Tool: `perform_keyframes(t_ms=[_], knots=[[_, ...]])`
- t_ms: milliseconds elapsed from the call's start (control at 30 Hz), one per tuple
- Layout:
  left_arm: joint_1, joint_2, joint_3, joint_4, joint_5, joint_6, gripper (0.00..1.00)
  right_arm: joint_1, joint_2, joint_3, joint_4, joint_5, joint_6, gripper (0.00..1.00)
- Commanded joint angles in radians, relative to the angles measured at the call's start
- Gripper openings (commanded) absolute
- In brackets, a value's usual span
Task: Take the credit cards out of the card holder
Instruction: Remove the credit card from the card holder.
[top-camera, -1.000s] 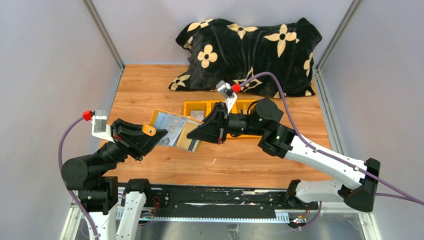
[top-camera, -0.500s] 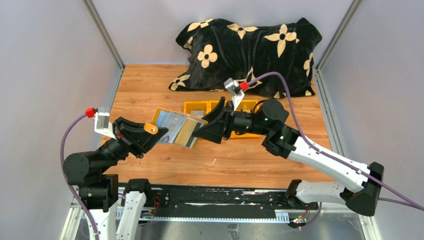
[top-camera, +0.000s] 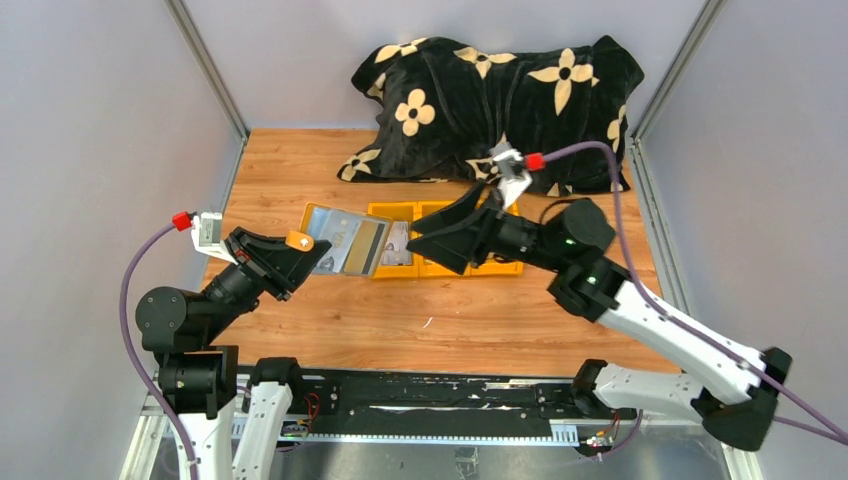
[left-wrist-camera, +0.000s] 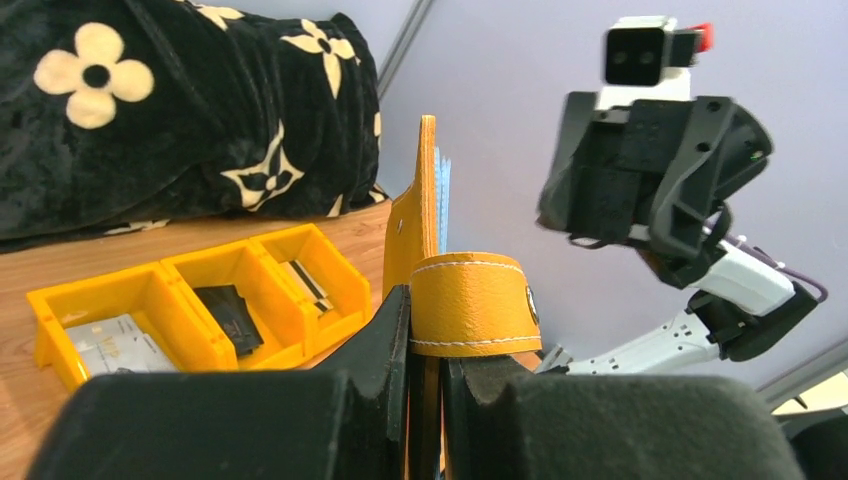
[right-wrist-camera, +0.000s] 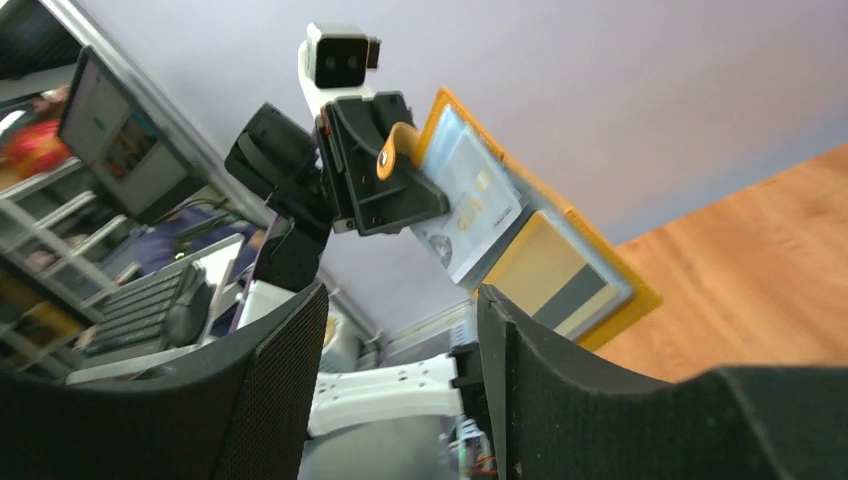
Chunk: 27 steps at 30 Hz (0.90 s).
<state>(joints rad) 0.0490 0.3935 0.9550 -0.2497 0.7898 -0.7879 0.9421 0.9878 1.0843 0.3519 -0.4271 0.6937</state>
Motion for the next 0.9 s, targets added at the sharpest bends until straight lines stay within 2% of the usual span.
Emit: perform_keyframes(t_ms=[0,233,867], knots=[[0.003,0.007,0.013,0.008,-0.015,0.005,0.00,0.006,0.148,0.004,0.165,-0.184,0.168,0.59],[0.003,0.002,0.000,0.044,0.035,-0.040,0.00,0.053,0.287,0.013,0.359,-0.276,0.281,0.58],[0.003,0.026,0.002,0.163,0.156,-0.132,0.00,0.058,0.396,0.051,0.469,-0.275,0.337,0.53]])
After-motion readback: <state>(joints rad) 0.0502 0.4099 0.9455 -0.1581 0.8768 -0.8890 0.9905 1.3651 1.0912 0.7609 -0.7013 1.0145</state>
